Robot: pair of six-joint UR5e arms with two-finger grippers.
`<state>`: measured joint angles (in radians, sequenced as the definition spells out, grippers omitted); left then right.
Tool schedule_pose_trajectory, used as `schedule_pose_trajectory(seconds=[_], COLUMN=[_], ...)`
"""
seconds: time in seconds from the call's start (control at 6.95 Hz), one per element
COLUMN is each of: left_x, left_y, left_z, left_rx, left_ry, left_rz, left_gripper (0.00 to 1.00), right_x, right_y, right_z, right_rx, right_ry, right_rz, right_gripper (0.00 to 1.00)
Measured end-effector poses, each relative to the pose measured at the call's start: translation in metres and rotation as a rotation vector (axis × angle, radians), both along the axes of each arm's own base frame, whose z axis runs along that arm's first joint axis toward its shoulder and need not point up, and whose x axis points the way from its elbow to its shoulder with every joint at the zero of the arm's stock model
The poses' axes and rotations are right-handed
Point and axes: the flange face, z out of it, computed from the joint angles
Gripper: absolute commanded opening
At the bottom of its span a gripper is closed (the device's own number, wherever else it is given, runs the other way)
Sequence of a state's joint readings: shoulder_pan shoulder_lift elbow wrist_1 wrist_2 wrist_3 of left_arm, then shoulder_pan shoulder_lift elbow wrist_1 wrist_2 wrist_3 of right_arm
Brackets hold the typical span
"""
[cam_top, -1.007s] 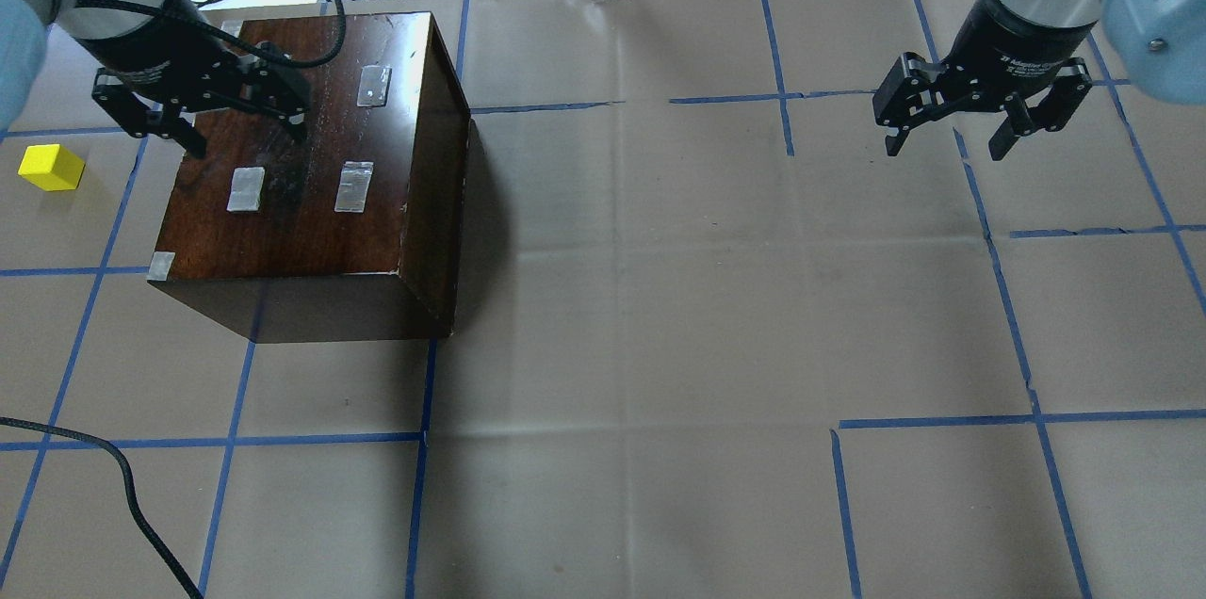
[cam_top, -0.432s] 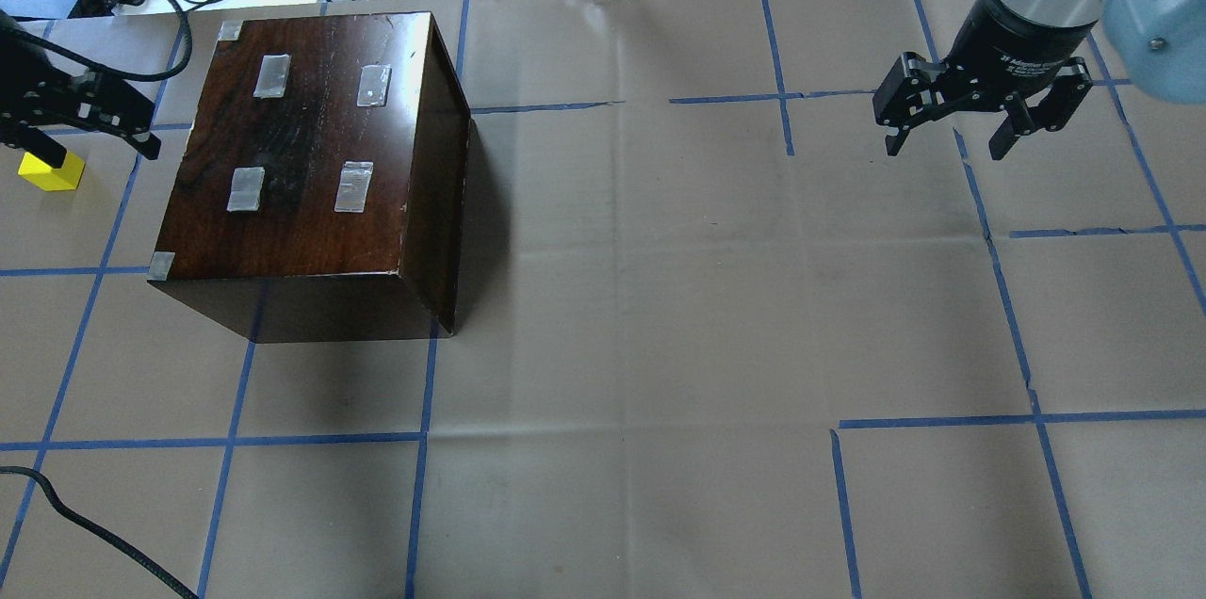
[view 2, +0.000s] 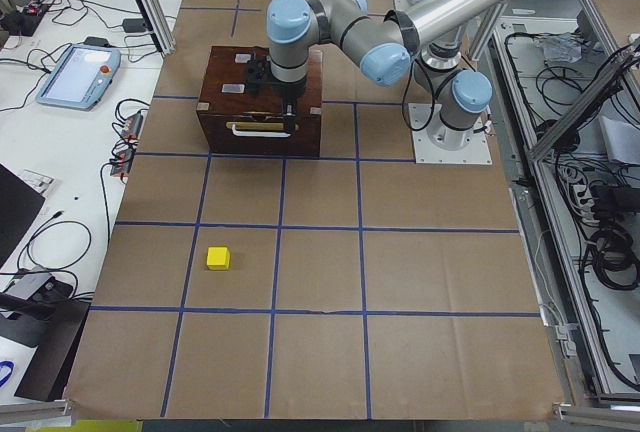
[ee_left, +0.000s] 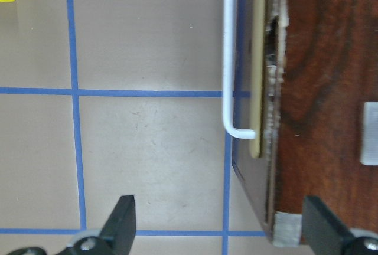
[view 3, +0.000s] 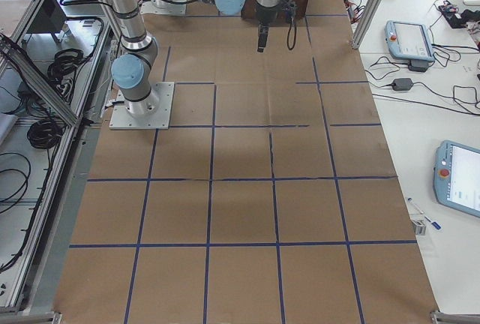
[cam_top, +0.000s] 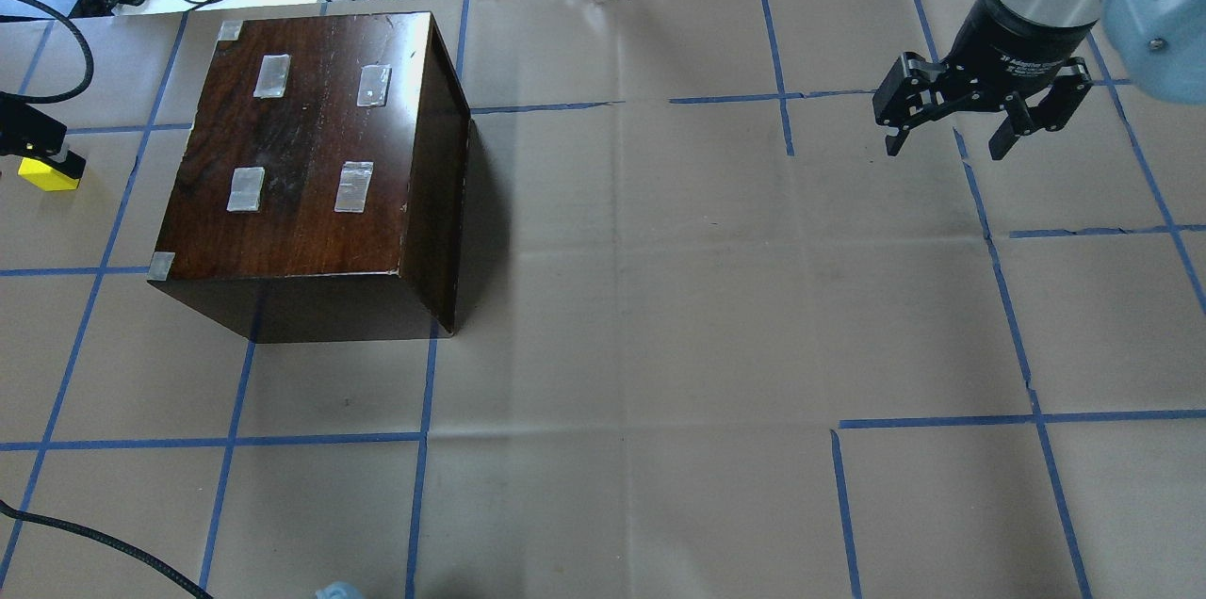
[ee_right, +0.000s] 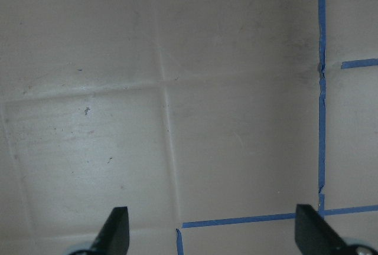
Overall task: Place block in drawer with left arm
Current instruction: 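Lower the left gripper and hook the white drawer handle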
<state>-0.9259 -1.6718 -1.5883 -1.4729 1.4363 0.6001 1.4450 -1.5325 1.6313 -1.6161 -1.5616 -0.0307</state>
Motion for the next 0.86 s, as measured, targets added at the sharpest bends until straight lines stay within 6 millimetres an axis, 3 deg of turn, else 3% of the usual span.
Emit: schedule_pose_trajectory(seconds=[0.29, 0.86], left_x=[0.021, 0.028], left_y=[-0.013, -0.034], left_z=[-0.023, -0.064], left_rx=[-0.037, -0.066], left_ry=[0.055, 0.164], left_rz=[0.014, -0.023], left_gripper=[0.99, 0.99], right_x=[0.0, 0.0], right_y=[0.0, 0.0], right_z=[0.0, 0.0], right_rx=[0.0, 0.0], right_ry=[0.0, 0.0], right_rz=[0.0, 0.0], right_gripper=[1.0, 1.0])
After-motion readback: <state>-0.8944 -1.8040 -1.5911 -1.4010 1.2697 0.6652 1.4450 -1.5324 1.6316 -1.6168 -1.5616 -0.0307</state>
